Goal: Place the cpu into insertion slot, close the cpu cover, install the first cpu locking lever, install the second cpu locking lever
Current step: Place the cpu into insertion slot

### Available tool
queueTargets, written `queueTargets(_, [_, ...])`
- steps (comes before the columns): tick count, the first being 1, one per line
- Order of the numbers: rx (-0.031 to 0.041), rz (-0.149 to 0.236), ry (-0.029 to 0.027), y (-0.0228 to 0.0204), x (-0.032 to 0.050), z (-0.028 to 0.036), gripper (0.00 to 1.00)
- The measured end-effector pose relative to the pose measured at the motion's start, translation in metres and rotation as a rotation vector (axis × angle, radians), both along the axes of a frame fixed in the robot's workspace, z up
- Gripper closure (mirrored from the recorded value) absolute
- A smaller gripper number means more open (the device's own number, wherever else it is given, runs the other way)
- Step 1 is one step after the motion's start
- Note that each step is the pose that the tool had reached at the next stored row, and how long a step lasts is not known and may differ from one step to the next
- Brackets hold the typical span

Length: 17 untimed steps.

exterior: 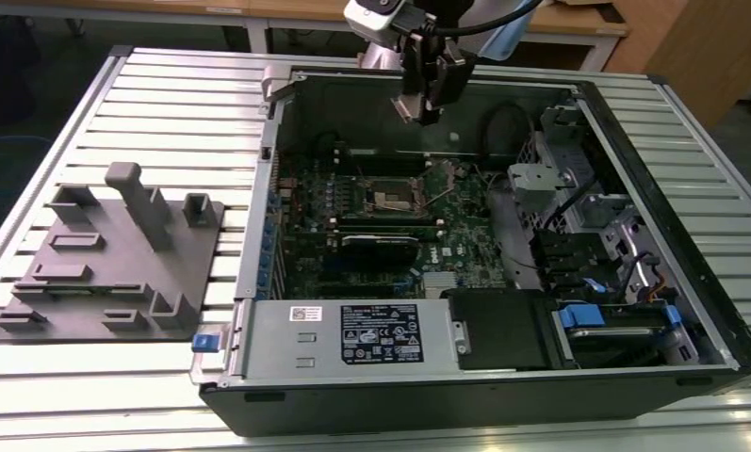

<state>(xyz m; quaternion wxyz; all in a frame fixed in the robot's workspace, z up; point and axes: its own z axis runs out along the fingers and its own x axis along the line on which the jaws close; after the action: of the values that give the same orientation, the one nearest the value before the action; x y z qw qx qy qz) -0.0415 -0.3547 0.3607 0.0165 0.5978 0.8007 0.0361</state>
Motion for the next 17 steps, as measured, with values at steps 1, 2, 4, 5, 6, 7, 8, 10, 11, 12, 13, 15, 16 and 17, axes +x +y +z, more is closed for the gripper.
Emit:
queueTargets(1, [0.0000,0.000,0.0000,0.0000,0.0000,0.0000,0.46])
queueTargets(2, [0.0000,0.000,0.0000,0.0000,0.0000,0.0000,0.46])
queueTargets(4, [0.0000,-0.002,0.0000,0.0000,0.0000,0.0000,0.46])
queueTargets(5, [0.0000,-0.003,0.0000,0.0000,0.0000,0.0000,0.46])
queueTargets(6, [0.0000,-0.003,0.0000,0.0000,0.0000,0.0000,0.46])
queueTargets(7, [0.0001,-0.003,0.0000,0.0000,0.0000,0.0000,0.46])
queueTargets(8, [0.0000,-0.004,0.0000,0.0000,0.0000,0.0000,0.46])
queueTargets(10, [0.0000,-0.005,0.0000,0.0000,0.0000,0.0000,0.46])
queueTargets(11, [0.0000,-0.006,0.0000,0.0000,0.0000,0.0000,0.46])
queueTargets(12, [0.0000,-0.006,0.0000,0.0000,0.0000,0.0000,0.46])
queueTargets(13, [0.0000,-0.007,0.0000,0.0000,0.0000,0.0000,0.46])
queueTargets(15, [0.0000,-0.008,0.0000,0.0000,0.0000,0.0000,0.46])
queueTargets(16, [0.0000,-0.008,0.0000,0.0000,0.0000,0.0000,0.46])
queueTargets(17, [0.0000,-0.009,0.0000,0.0000,0.0000,0.0000,0.46])
